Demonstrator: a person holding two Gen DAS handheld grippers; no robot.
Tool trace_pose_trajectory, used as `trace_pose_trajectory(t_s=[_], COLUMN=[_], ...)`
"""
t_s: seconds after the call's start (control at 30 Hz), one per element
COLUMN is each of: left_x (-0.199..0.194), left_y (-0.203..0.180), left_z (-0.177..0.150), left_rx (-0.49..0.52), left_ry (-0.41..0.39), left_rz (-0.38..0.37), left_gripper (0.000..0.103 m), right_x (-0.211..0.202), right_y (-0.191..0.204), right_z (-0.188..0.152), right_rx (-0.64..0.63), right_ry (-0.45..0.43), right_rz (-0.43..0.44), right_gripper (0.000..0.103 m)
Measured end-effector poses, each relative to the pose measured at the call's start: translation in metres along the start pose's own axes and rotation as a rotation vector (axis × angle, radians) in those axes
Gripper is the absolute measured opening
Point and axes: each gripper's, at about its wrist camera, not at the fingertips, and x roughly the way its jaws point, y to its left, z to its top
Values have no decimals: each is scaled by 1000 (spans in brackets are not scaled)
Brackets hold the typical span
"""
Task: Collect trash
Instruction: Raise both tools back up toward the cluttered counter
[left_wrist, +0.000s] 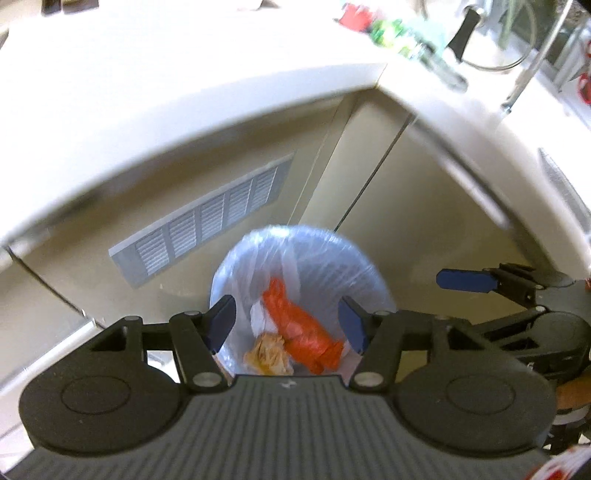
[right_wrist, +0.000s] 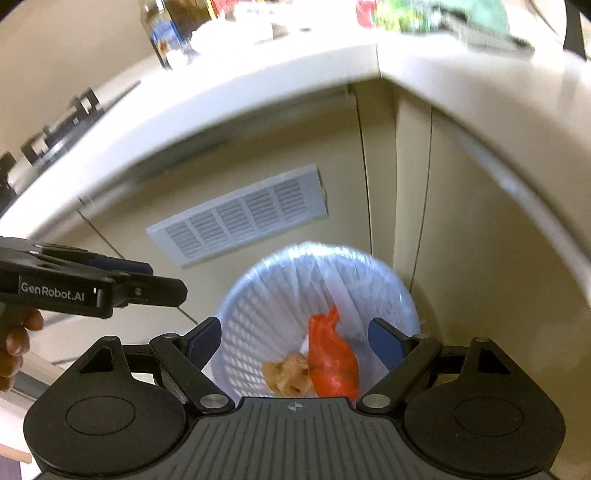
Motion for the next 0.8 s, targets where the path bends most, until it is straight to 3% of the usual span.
trace_pose_trajectory(t_s=[0.4,0.8], left_x=[-76,-101], left_y=[3,34], left_z=[66,121], left_rx=[67,124], left_ry=[-219,-365], left_rz=[-48,-36], left_gripper=[58,58], right_x=[-71,-106], right_y=[14,9], right_z=[49,83], right_rx=[69,127], right_ry=[-193,-350], right_rz=[-46,-192], right_gripper=[86,86])
